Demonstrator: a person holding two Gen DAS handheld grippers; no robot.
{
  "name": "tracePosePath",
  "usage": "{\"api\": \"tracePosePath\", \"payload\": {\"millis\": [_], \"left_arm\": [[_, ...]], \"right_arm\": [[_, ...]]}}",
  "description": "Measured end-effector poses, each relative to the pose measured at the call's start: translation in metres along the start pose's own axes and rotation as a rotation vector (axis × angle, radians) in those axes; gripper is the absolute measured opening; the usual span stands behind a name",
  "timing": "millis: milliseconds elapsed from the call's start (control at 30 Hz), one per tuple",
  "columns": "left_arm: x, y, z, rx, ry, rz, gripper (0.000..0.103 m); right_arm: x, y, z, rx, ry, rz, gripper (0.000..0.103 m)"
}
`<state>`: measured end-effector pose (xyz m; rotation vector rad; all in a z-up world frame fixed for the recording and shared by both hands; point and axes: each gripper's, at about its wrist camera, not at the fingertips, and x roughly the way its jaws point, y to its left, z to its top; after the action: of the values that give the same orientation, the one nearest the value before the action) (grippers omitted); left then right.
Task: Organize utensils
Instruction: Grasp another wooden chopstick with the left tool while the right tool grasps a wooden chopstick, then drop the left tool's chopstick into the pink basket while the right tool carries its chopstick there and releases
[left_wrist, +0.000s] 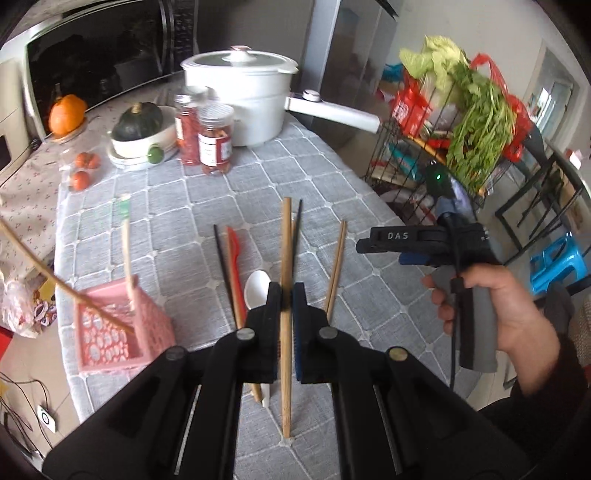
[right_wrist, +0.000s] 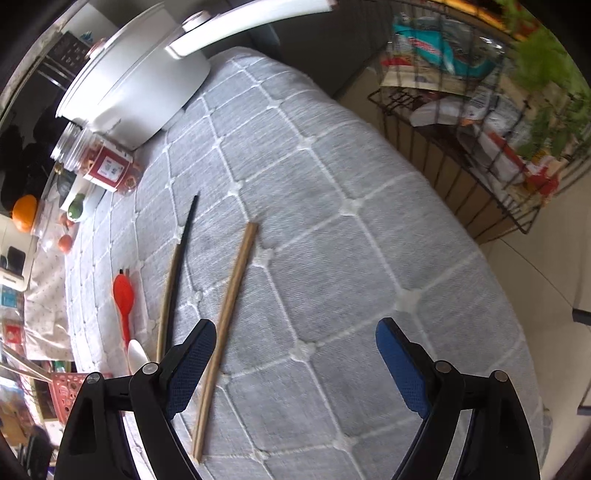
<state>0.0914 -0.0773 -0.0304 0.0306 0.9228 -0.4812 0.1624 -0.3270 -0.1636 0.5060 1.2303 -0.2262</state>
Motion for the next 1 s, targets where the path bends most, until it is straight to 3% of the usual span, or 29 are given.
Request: {"api": "tracePosePath", "payload": {"millis": [167, 367, 500, 567, 633, 700, 767, 867, 1000], "left_arm": [[-0.007, 0.006, -0.004, 0.006, -0.011, -0.008, 0.007], [-0.013, 0.018, -0.007, -0.024, -0.007, -0.01, 0.007], [-0.016, 0.021, -0.01, -0.032, -0.012, -0.002, 0.007], [-0.017, 0.022, -0.011, -0.036, -0.013, -0.003, 0.007], [-0.018, 0.023, -0.012, -0.045, -0.014, -0.006, 0.007], [-0.018, 0.023, -0.012, -0.05, -0.015, -0.003, 0.007], [-0.018, 0.023, -0.013, -0.053, -0.018, 0.0, 0.007], [-0.019, 0.023, -0.014, -0.055, -0.024, 0.008, 0.007], [-0.022, 0.024, -0.016, -0.061, -0.034, 0.016, 0.007]], "right_arm": [[0.015, 0.012, 0.0, -0.031, -0.008, -0.022, 0.087], [0.026, 0.043, -0.003, -0.093, -0.03, -0.053, 0.076], [0.038, 0.075, -0.014, -0.234, -0.041, -0.244, 0.068], [0.04, 0.087, -0.019, -0.291, -0.054, -0.288, 0.057], [0.039, 0.09, -0.02, -0.288, -0.038, -0.262, 0.043], [0.038, 0.092, -0.021, -0.298, -0.033, -0.254, 0.037], [0.037, 0.092, -0.021, -0.308, -0.031, -0.236, 0.021], [0.033, 0.085, -0.02, -0.299, -0.027, -0.199, 0.009], [0.029, 0.07, -0.017, -0.243, -0.02, -0.088, 0.009]]}}
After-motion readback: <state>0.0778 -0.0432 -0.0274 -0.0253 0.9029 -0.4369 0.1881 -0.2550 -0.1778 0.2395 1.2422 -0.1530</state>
